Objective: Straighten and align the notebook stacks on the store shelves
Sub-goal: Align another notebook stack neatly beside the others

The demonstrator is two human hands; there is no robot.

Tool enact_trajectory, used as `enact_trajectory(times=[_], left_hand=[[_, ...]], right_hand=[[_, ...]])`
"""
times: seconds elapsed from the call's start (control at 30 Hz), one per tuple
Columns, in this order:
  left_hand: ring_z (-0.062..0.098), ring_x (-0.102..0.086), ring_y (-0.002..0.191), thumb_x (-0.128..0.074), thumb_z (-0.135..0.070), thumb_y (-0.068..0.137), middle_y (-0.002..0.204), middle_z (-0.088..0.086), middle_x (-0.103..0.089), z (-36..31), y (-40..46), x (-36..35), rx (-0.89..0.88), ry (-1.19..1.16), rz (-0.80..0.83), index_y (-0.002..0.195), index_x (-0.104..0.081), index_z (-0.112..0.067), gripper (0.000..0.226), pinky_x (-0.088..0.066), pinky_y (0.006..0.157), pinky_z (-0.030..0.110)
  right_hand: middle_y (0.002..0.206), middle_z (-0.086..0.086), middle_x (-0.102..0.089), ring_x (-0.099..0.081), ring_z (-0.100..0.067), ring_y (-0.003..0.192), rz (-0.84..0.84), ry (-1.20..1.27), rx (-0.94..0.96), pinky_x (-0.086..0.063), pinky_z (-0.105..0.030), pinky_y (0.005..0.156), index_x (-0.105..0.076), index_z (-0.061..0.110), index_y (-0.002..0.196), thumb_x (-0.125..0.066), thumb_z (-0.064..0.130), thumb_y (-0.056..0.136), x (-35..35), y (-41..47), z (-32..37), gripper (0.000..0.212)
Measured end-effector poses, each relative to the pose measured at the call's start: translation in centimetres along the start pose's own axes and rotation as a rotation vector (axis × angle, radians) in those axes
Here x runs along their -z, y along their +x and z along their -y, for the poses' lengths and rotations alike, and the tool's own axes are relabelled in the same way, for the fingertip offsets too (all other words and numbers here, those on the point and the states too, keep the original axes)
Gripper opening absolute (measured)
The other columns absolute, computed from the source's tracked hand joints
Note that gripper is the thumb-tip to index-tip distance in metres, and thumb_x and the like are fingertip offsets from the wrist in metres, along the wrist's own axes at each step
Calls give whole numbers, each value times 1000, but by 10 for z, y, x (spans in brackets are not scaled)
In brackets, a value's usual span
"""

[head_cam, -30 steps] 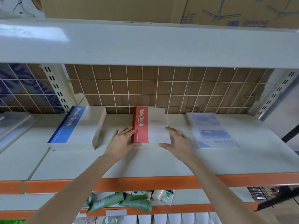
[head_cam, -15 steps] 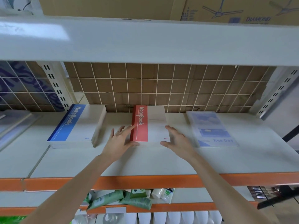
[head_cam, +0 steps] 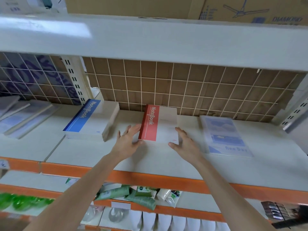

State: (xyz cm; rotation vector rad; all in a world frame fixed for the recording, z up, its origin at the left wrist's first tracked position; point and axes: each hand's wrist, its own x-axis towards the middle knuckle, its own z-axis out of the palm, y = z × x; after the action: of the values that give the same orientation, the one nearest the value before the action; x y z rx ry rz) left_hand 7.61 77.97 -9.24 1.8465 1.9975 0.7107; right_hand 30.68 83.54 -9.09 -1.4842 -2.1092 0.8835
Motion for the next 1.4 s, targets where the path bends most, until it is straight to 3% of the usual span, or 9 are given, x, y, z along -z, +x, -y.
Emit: enact_trajectory(times=[0.13, 0.3, 0.57, 0.67, 0.8, 1.03, 1.17, 1.4], left_hand=[[23, 0, 145, -54, -42, 92, 155, 0, -20, 3, -16, 4, 16, 53, -4, 149, -10, -20, 76, 1, 114, 48], [23, 0, 146, -49, -43, 93, 158, 0, -12, 27, -52, 26, 8, 180, -12, 150, -7, -19, 74, 3, 115, 48], [17, 3, 146, -45, -42, 95, 158, -5, -3, 102, -103, 98, 91, 281, -100, 150, -4, -21, 72, 5, 115, 42], [17, 5, 146, -45, -42, 96, 158, -5, -1, 146, -129, 136, 125, 297, -140, 151, -5, -22, 71, 7, 115, 42], [17, 5, 146, -44, -41, 96, 158, -6, -3, 218, -172, 195, 194, 284, -208, 150, -8, -22, 68, 7, 115, 42], [21, -1, 146, -43, -39, 97, 159, -3, -6, 337, -250, 281, 329, 309, -251, 151, -10, -20, 65, -2, 115, 48], [19, 1, 146, -43, -38, 98, 159, -3, -1, 391, -276, 328, 388, 329, -242, 151, -8, -21, 66, 0, 115, 48], [20, 0, 146, -40, -38, 98, 159, -2, 0, 487, -270, 401, 477, 402, -262, 151, -6, -18, 66, 0, 115, 47]], right_hand=[[160, 5, 3, 9, -11, 146, -60, -128, 90, 8, -42, 115, -9, 23, 151, -56, 51, 89, -12, -2, 3, 83], [160, 4, 4, 12, -13, 146, -51, -198, 241, 9, -43, 116, -9, 21, 152, -50, 52, 91, -35, -4, 41, 80], [160, 7, 4, 11, -8, 145, 34, -237, 424, 9, -32, 113, -9, 19, 152, -49, 49, 93, -100, -11, 126, 77], [160, 7, 4, 12, -8, 145, 59, -239, 454, 8, -38, 116, -8, 20, 152, -48, 49, 94, -142, -9, 175, 76], [159, 6, 7, 14, -9, 145, 111, -281, 567, 16, -36, 112, -5, 20, 152, -46, 50, 94, -224, -12, 256, 77], [159, 6, 8, 13, -9, 145, 214, -288, 753, 15, -34, 112, -7, 23, 152, -47, 51, 93, -371, -24, 385, 77], [160, 5, 7, 12, -9, 145, 268, -331, 817, 18, -31, 110, -5, 22, 152, -46, 52, 93, -423, -11, 441, 79], [160, 1, 6, 9, -13, 146, 310, -349, 833, 10, -37, 113, -6, 19, 152, -49, 46, 94, -498, 53, 536, 77]])
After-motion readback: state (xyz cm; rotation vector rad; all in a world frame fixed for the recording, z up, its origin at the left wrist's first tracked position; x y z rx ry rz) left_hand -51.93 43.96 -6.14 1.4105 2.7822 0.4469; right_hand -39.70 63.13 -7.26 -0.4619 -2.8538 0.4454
